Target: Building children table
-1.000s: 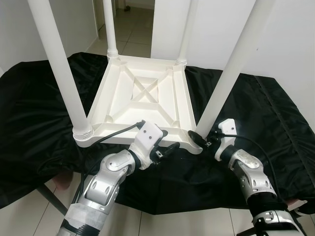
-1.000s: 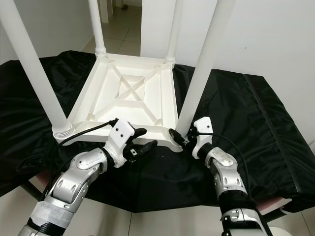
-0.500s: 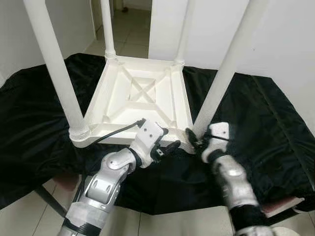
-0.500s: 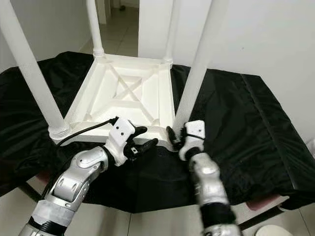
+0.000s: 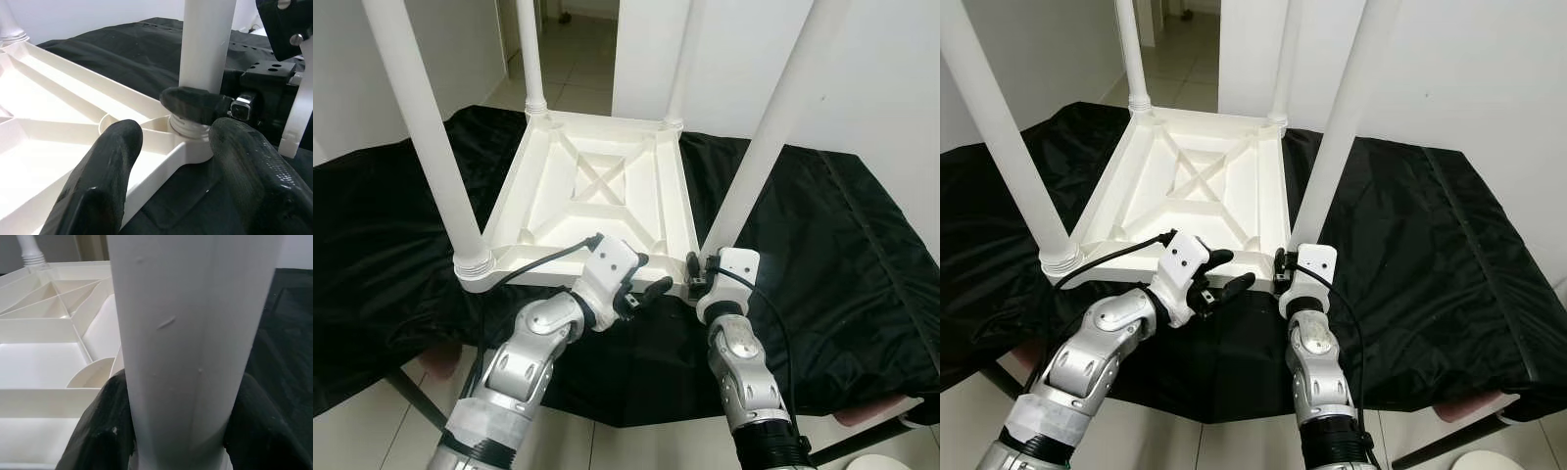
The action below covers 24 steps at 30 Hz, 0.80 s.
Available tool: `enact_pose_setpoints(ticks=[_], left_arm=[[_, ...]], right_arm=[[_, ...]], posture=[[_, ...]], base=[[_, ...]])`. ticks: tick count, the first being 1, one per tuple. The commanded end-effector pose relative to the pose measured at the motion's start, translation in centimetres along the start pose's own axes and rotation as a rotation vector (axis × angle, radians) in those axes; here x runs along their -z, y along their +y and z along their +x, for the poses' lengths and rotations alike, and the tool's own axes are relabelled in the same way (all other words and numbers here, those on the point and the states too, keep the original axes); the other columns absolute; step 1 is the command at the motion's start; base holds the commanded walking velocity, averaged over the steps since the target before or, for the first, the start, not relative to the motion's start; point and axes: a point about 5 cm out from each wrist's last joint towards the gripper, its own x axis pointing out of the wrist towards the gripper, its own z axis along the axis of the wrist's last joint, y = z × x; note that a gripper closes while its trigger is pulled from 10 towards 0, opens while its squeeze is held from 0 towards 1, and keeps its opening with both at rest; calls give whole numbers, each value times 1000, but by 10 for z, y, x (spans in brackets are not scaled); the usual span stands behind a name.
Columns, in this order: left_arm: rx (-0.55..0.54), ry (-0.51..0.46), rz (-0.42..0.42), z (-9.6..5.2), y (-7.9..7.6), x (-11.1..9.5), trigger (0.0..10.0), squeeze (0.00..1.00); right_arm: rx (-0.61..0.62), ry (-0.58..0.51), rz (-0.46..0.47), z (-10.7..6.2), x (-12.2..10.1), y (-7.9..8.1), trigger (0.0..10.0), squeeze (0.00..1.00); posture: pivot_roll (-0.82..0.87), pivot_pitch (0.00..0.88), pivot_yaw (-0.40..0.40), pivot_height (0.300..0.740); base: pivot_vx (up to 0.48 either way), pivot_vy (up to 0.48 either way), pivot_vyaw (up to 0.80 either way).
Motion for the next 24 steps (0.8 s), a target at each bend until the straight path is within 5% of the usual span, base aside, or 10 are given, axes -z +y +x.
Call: enact_pose_setpoints(ticks=[1,2,3,17,18,19,24], left_arm=[[-48,10,-3,1,5,2,10000,0],[-57,12,-3,0,7,2,10000,0],[-73,12,-2,-1,12,1,10000,0],[-116,16,10,-8,22,0,10000,0],[-120,17,10,-9,23,0,10000,0],[-121,17,10,-8,24,0,10000,0],[-115,14,13,-6,24,-1,10000,0]], right_arm=[[-39,67,51,-8,14,9,10000,0],[-51,66,46,-8,14,9,10000,761],[-47,55,39,-10,10,8,10000,1000],[-76,-9,-12,-15,-3,-21,10000,1000],[-113,-8,-33,-14,-3,-25,10000,855],[-154,-5,-44,-12,-5,-32,10000,0],[-260,0,-79,-8,-10,-40,10000,0]], posture=[[75,0,-38,740],[71,0,-39,740],[68,8,-42,740],[78,33,-59,740],[70,36,-58,740],[68,34,-56,740],[68,37,-55,740]], base=[[0,0,0],[0,0,0],[0,0,0],[0,0,0],[0,0,0],[0,0,0],[0,0,0]])
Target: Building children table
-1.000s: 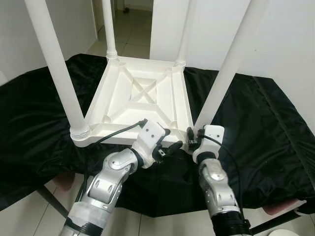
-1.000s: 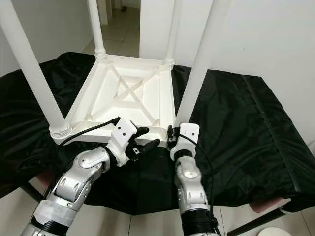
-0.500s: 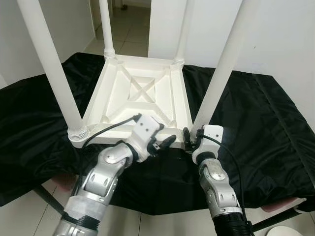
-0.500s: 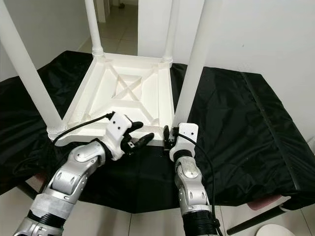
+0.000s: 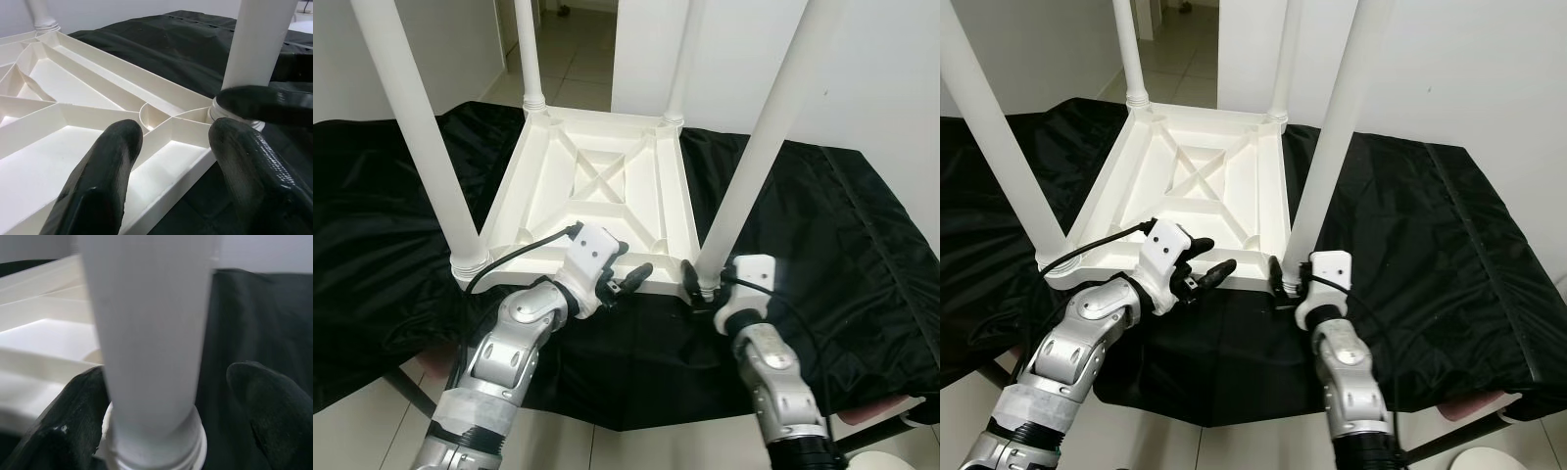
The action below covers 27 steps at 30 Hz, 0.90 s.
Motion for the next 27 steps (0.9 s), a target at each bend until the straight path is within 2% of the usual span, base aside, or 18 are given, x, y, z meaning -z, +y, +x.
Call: enact_pose_setpoints(ticks=[1,2,3,8,10,16,17,26,27], left_arm=[[-46,-2,6,2,3,-2,10000,0],[-46,-2,6,2,3,-2,10000,0],[-41,-3,9,2,3,-3,10000,0],[-35,0,14,2,4,-2,10000,0],[-35,0,14,2,4,-2,10000,0],[-37,-4,16,3,5,-4,10000,0],[-37,-6,16,3,5,-5,10000,0],[-29,-5,21,5,4,-5,10000,0],[-26,-7,24,6,5,-6,10000,0]], right_arm=[[-70,4,1,2,-1,-1,10000,0],[-70,4,1,2,-1,-1,10000,0],[-174,9,-37,3,-3,-4,10000,0],[-287,32,-95,10,-5,-8,10000,0],[-287,32,-95,10,-5,-8,10000,0],[-401,66,-137,20,-5,-10,10000,0],[-431,84,-169,24,-4,-11,10000,0],[-492,126,-238,37,-2,-16,10000,0],[-506,136,-235,37,0,-17,0,0]], posture=[[68,37,-54,740],[68,37,-54,740],[68,37,-54,740],[71,34,-52,740],[71,34,-52,740],[82,30,-54,740],[84,27,-52,740],[80,9,-43,740],[80,5,-42,740]], base=[[0,0,0],[0,0,0],[0,0,0],[0,0,0],[0,0,0],[0,0,0],[0,0,0],[0,0,0],[0,0,0]])
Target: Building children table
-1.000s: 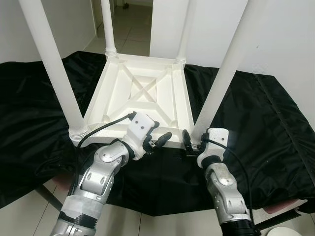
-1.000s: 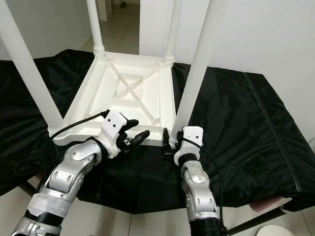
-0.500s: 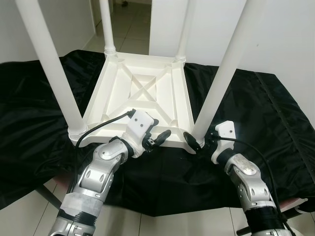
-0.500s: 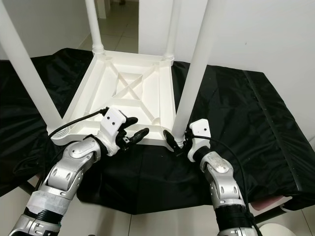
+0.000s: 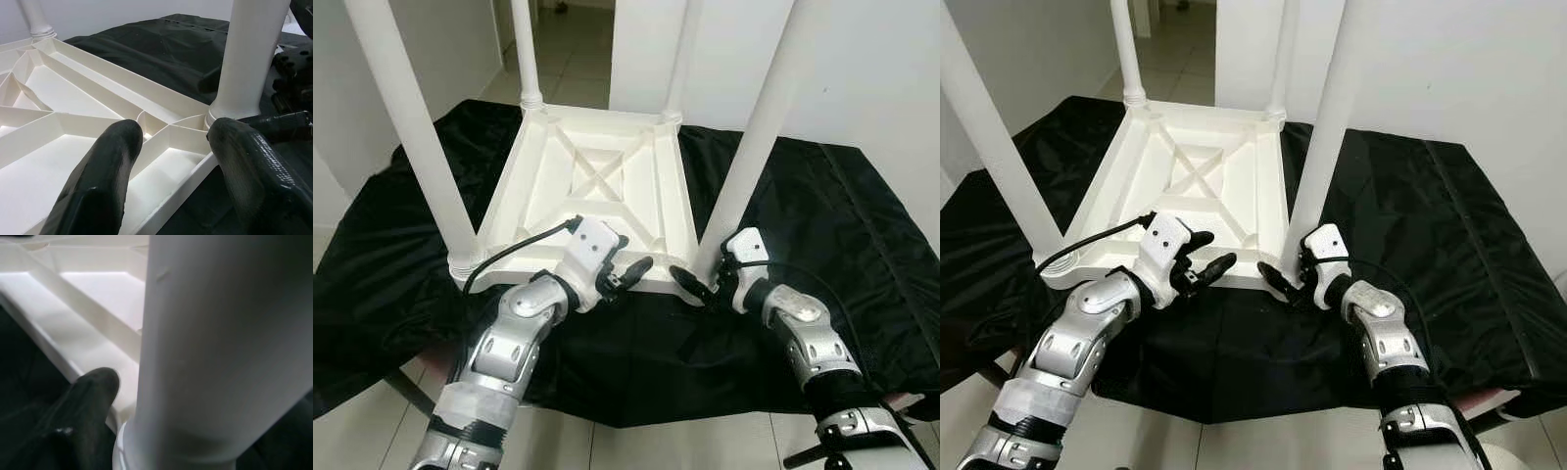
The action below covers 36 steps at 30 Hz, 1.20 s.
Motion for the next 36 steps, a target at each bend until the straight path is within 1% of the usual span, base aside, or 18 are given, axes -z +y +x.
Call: enact_pose_setpoints(ticks=[1,9,13,14,15,16,19,22,25,27,28,29,30,31,32,34,36], left_arm=[[-27,3,10,3,2,-1,10000,0],[-9,-1,13,5,1,-2,10000,0],[-1,0,12,6,0,-2,10000,0],[2,-1,10,7,-1,-2,10000,0],[5,-1,10,7,-1,-2,10000,0],[5,-1,10,7,-1,-2,10000,0],[11,1,8,8,-2,-1,10000,0],[12,2,8,8,-2,-1,10000,0],[10,5,6,7,-2,0,10000,0],[10,5,6,7,-2,0,10000,0],[6,6,2,6,-2,1,10000,0],[6,6,2,6,-2,1,10000,0],[3,7,1,5,-2,1,10000,0],[3,7,1,5,-2,1,10000,0],[1,8,-1,5,-3,1,10000,0],[1,9,-4,4,-4,2,10000,0],[1,10,-5,4,-4,2,10000,0]], right_arm=[[-29,14,-17,2,0,-1,0,0],[-63,17,2,-4,9,1,0,0],[-55,18,29,-6,14,2,0,0],[-52,20,34,-7,15,2,2392,0],[-41,22,42,-7,17,1,10000,0],[-41,22,42,-7,17,1,10000,0],[3,-2,91,-11,17,3,10000,0],[25,-10,99,-11,16,4,10000,0],[117,-26,111,-12,15,6,10000,0],[117,-26,111,-12,15,6,10000,0],[198,-34,127,-11,14,7,10000,0],[198,-34,127,-11,14,7,10000,0],[269,-39,157,-10,14,10,10000,0],[269,-39,157,-10,14,10,10000,0],[328,-41,182,-9,14,12,10000,0],[417,-45,236,-5,13,19,10000,0],[549,-37,277,-1,12,30,10000,0]], posture=[[80,5,-42,740],[72,2,-36,740],[60,6,-30,740],[60,6,-30,740],[54,9,-26,740],[54,9,-26,740],[52,14,-23,740],[52,14,-23,740],[52,14,-23,740],[52,14,-23,740],[52,14,-23,740],[52,14,-23,740],[60,29,-34,740],[60,29,-34,740],[60,29,-34,740],[58,34,-36,740],[58,34,-36,740]], base=[[0,0,0],[0,0,0],[0,0,0],[0,0,0],[0,0,0],[0,0,0],[0,0,0],[0,0,0],[0,0,0],[0,0,0],[0,0,0],[0,0,0],[0,0,0],[0,0,0],[0,0,0],[0,0,0],[0,0,0]])
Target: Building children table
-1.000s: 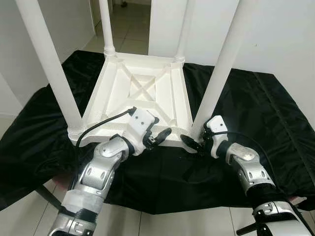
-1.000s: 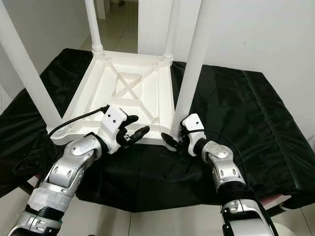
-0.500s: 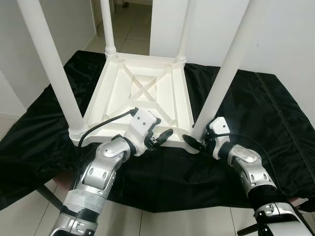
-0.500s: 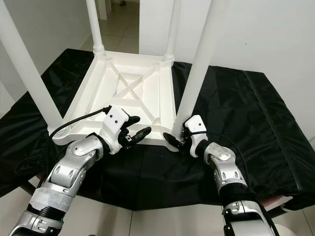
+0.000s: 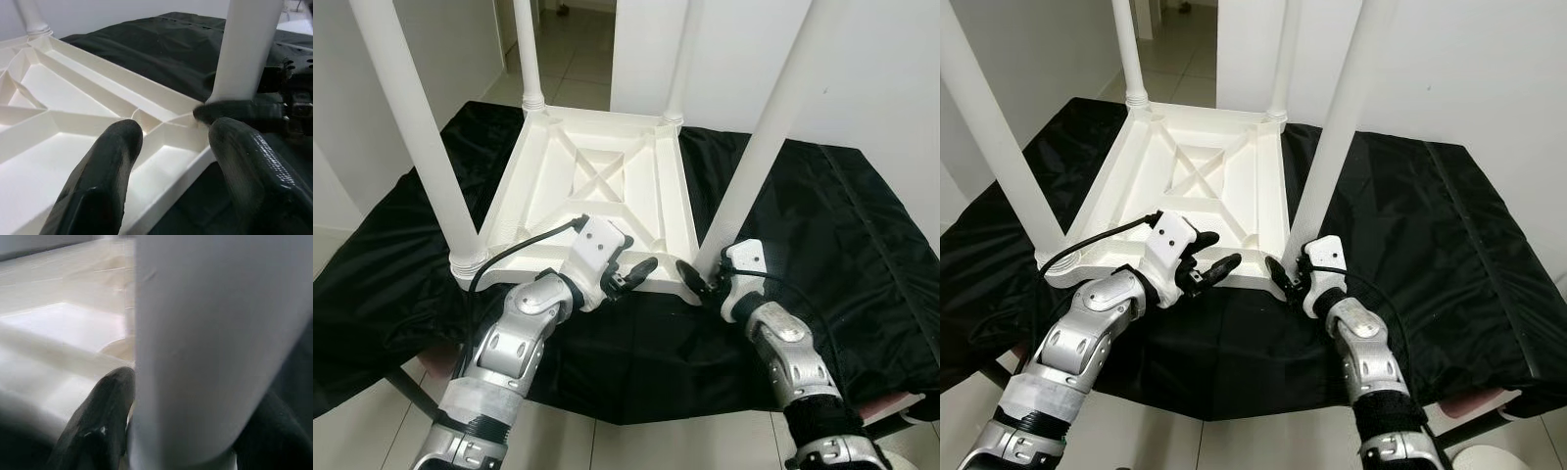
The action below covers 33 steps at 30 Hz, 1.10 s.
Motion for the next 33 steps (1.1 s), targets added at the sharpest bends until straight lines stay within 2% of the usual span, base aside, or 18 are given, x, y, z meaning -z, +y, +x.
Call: enact_pose_setpoints(ticks=[1,6,8,10,12,15,20,24,25,26,29,33], left_arm=[[-13,-3,5,0,-2,-1,10000,0],[-20,-4,3,0,-2,-1,10000,0],[-23,-4,3,-1,-1,-1,10000,0],[-34,-4,1,-3,-1,-1,10000,0],[-38,-3,-2,-4,-1,0,10000,0],[-38,2,-4,-5,-2,1,10000,0],[-45,-2,-2,-4,0,0,10000,0],[-48,-4,-2,-3,1,-1,10000,0],[-48,-4,-2,-3,1,-1,10000,0],[-49,-4,-2,-4,0,-1,10000,0],[-60,-2,-4,-8,-1,1,10000,0],[-62,0,-5,-8,-2,2,10000,0]], right_arm=[[119,54,25,-5,10,-3,10000,0],[319,77,85,-6,15,12,10000,0],[353,83,103,-6,16,15,10000,0],[429,92,109,-5,15,26,10000,0],[422,96,105,-4,12,36,10000,0],[385,74,103,-3,6,41,10000,0],[406,73,79,-3,5,31,10000,0],[392,63,82,-3,5,31,10000,0],[387,58,82,-3,4,30,10000,1000],[349,42,112,-5,3,32,10000,1000],[253,16,99,-11,2,25,10000,1000],[221,10,101,-13,1,21,10000,1000]], posture=[[58,34,-36,740],[71,42,-51,740],[71,42,-51,740],[79,47,-57,740],[80,49,-58,740],[79,49,-58,740],[80,50,-64,740],[83,49,-69,740],[86,50,-73,740],[87,49,-76,740],[99,51,-91,740],[103,49,-95,740]], base=[[0,0,0],[0,0,0],[0,0,0],[0,0,0],[0,0,0],[0,0,0],[0,0,0],[0,0,0],[0,0,0],[0,0,0],[0,0,0],[0,0,0]])
